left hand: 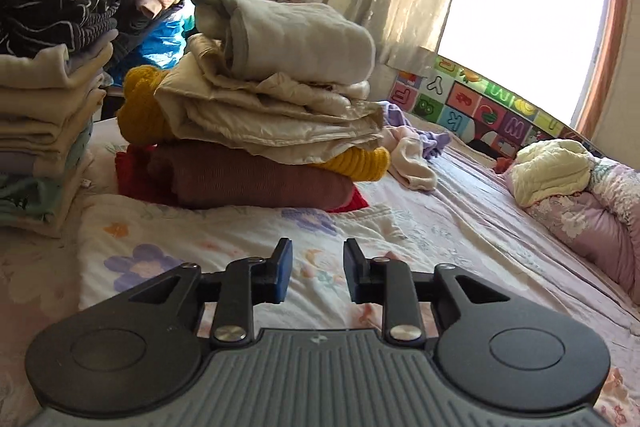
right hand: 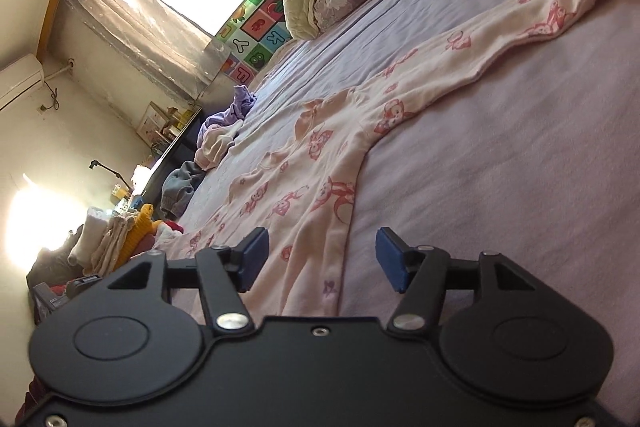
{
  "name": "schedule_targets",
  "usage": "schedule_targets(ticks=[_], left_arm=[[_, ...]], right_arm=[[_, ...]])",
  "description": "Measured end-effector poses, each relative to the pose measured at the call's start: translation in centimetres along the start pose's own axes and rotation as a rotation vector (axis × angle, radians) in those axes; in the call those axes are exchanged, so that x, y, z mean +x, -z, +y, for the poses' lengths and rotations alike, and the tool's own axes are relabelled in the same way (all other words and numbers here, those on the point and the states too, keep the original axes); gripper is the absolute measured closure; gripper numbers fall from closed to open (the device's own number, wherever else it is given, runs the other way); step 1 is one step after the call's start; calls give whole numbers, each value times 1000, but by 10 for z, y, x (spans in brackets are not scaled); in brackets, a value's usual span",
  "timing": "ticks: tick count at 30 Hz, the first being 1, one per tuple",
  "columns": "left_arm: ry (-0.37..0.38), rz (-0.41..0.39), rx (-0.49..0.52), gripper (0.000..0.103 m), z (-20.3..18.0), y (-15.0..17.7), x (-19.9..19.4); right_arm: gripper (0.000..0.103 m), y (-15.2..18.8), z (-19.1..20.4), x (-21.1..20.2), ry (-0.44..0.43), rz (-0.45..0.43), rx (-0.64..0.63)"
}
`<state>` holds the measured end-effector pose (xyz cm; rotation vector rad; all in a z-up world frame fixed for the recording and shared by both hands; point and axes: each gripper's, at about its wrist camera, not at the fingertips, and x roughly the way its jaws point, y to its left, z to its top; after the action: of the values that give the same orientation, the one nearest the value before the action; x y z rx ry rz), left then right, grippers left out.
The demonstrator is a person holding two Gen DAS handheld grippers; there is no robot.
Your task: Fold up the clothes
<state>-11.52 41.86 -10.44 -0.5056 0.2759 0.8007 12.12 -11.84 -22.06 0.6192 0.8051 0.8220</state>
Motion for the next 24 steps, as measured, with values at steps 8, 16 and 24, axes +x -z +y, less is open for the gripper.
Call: schedule_targets(ticks=[8, 16, 24], left_arm=[[404, 428, 56, 59, -64, 86, -49], [406, 612, 80, 59, -61, 153, -84], [436, 628, 80, 60, -67, 165, -94]], right_arm=[[41, 32, 11, -12, -19, 79, 105], [42, 66, 1, -40, -59, 82, 301], [47, 94, -11, -45, -116, 50, 503]])
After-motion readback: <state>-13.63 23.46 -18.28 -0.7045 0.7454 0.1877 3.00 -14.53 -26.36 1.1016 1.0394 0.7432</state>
